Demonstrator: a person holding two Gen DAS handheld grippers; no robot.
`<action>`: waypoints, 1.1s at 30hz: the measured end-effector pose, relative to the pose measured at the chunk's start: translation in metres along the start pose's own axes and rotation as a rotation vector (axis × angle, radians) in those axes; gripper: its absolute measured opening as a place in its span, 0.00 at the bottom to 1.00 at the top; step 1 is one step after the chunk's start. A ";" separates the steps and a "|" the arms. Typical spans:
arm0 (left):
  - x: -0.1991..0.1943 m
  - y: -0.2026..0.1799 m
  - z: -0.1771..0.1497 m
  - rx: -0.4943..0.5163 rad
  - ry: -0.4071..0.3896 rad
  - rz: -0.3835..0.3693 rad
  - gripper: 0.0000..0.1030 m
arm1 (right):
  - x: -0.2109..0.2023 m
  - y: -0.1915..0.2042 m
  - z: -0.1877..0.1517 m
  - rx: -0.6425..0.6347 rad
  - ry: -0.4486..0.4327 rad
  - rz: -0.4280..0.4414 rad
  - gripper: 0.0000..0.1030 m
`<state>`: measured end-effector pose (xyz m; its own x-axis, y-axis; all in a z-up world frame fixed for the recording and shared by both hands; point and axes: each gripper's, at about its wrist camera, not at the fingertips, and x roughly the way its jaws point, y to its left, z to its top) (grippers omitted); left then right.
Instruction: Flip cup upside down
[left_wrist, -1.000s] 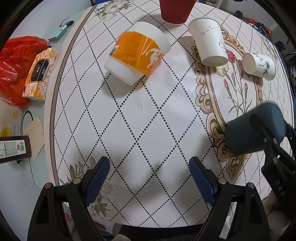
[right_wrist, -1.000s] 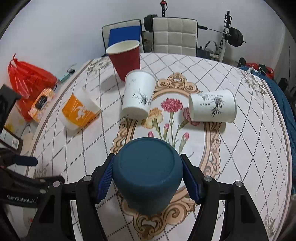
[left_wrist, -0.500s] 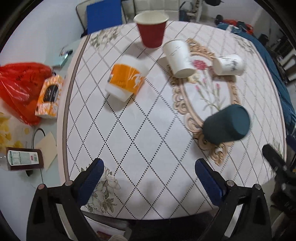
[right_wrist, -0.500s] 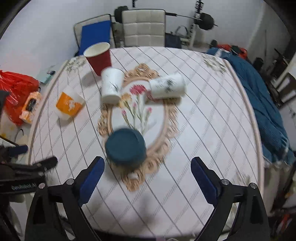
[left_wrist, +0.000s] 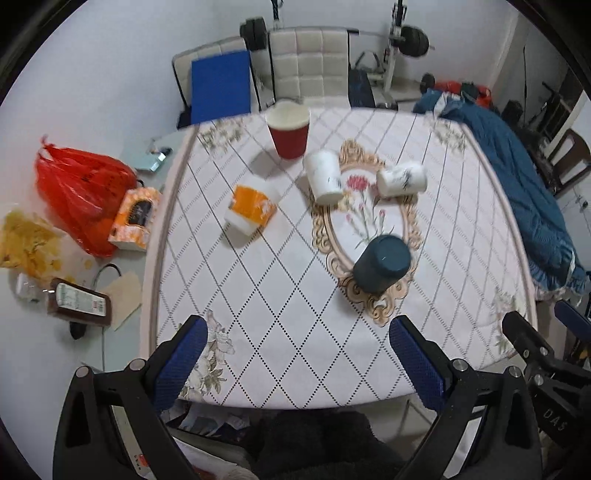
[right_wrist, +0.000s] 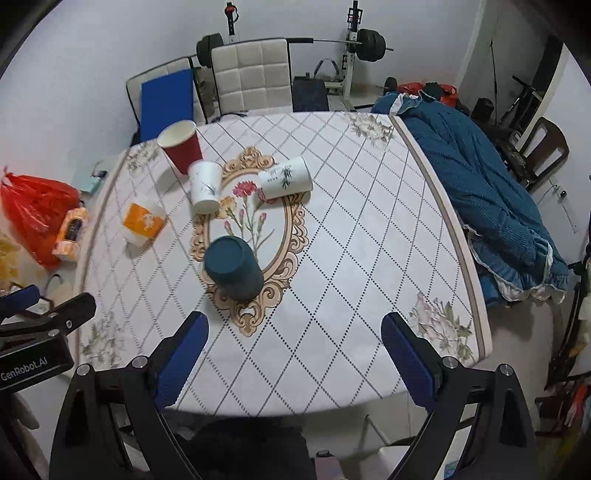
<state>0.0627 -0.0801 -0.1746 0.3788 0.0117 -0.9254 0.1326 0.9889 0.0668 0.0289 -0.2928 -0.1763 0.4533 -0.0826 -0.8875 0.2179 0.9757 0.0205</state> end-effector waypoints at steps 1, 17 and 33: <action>-0.013 -0.001 -0.002 -0.003 -0.015 0.001 0.98 | -0.011 -0.001 0.000 -0.007 -0.013 0.002 0.94; -0.142 -0.016 -0.038 -0.056 -0.129 0.005 0.98 | -0.190 -0.024 -0.016 -0.076 -0.197 0.041 0.94; -0.179 -0.024 -0.055 -0.079 -0.177 0.020 0.98 | -0.237 -0.040 -0.027 -0.076 -0.227 0.045 0.94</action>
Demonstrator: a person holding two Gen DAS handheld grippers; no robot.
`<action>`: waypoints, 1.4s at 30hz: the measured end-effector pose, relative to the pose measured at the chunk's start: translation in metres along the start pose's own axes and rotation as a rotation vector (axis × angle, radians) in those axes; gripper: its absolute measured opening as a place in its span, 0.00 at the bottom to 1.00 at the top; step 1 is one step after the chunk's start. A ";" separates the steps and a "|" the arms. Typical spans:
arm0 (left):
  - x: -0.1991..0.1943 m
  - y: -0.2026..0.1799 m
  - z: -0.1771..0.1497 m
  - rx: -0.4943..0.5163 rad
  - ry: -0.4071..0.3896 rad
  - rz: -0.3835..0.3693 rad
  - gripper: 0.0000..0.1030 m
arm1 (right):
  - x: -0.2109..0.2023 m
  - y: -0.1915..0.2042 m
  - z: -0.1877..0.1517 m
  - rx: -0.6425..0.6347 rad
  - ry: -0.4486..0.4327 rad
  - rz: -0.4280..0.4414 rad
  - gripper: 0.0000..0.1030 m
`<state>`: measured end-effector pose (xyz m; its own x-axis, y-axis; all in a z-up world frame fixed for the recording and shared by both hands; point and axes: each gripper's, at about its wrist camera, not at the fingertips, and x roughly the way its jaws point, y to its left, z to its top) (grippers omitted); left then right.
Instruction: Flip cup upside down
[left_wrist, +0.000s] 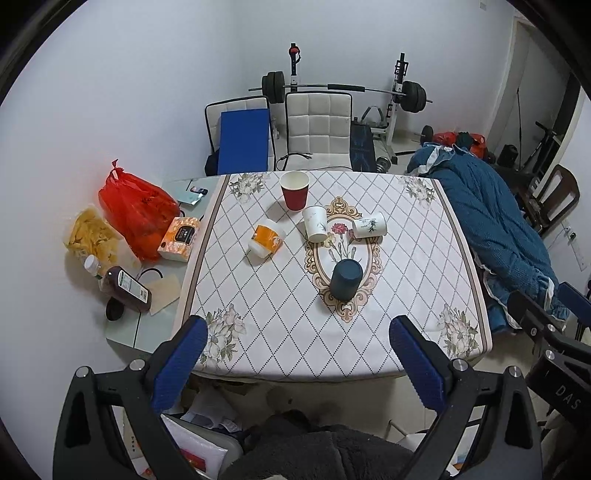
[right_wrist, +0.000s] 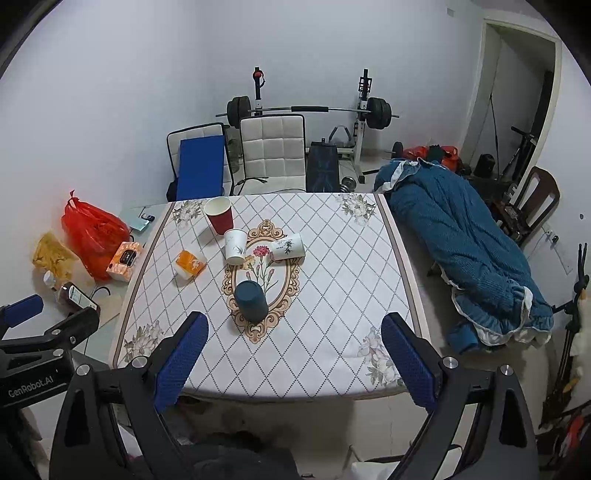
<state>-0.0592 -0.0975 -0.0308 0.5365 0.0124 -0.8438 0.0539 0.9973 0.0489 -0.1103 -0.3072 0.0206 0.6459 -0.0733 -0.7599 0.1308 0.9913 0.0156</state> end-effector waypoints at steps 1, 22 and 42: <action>0.000 0.000 0.000 -0.001 0.003 -0.002 0.98 | -0.002 -0.001 0.000 0.000 0.000 0.002 0.94; -0.002 0.003 0.000 -0.017 0.002 0.013 0.98 | 0.010 0.003 0.007 -0.023 0.026 0.020 0.94; -0.004 0.011 0.000 -0.020 -0.006 0.029 0.98 | 0.010 0.008 0.005 -0.028 0.032 0.031 0.94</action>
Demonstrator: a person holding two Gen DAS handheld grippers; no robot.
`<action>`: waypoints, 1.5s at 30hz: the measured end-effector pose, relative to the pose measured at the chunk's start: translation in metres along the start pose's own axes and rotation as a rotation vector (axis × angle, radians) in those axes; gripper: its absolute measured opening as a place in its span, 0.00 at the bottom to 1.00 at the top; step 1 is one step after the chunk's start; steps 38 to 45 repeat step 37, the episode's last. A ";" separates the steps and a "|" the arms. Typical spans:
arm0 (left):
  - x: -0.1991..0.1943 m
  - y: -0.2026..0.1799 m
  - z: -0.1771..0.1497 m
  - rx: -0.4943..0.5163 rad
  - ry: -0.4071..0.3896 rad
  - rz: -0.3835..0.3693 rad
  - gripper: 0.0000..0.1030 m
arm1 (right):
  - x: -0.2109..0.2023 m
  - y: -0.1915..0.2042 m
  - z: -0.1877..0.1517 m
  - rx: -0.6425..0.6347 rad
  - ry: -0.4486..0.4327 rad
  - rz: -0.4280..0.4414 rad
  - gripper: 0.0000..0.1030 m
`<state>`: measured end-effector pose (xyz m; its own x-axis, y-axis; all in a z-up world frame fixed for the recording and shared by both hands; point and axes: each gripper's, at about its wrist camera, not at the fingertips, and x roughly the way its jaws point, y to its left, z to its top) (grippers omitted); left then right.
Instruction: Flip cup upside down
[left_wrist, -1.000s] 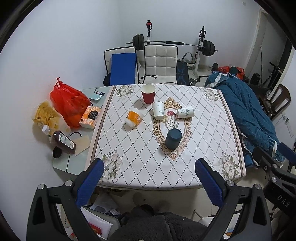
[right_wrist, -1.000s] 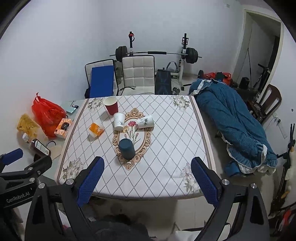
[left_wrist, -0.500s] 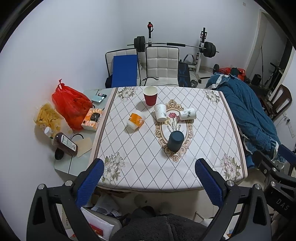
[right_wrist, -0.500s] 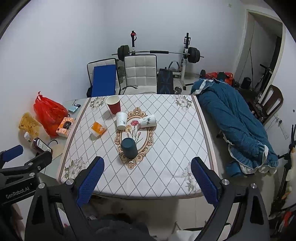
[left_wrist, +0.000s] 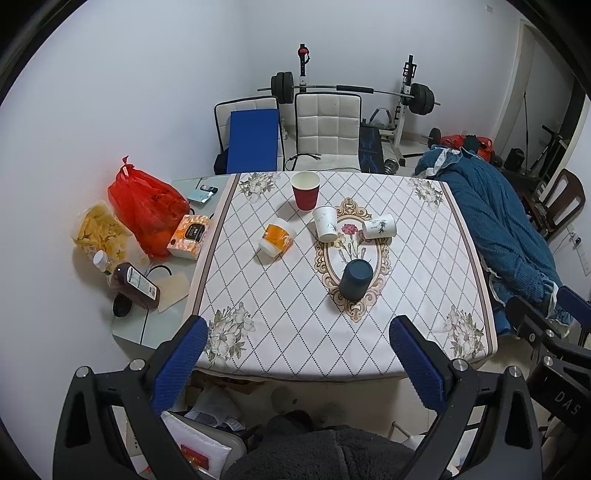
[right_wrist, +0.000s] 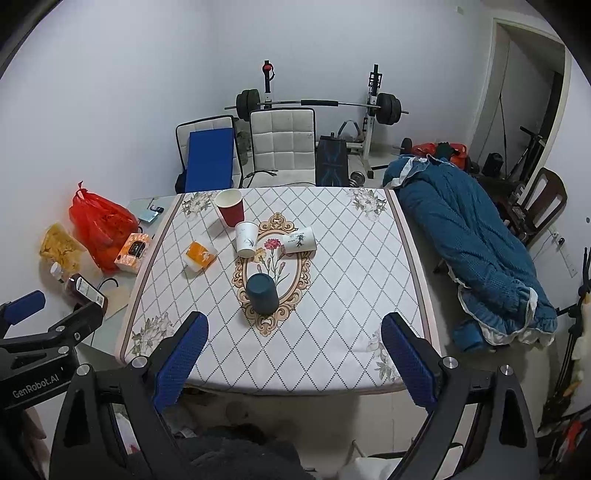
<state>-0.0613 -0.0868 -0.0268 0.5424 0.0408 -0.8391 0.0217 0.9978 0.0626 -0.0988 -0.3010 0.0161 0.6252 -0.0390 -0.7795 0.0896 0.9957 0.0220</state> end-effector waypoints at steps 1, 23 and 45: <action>0.000 0.000 0.000 0.000 0.000 0.000 0.98 | 0.000 0.000 0.000 -0.001 0.000 0.000 0.94; 0.002 0.010 -0.002 -0.006 -0.003 0.008 0.98 | 0.006 0.015 0.003 -0.013 0.002 0.002 0.94; 0.002 0.010 -0.001 -0.006 -0.004 0.009 0.98 | 0.009 0.021 0.011 -0.017 0.003 0.019 0.94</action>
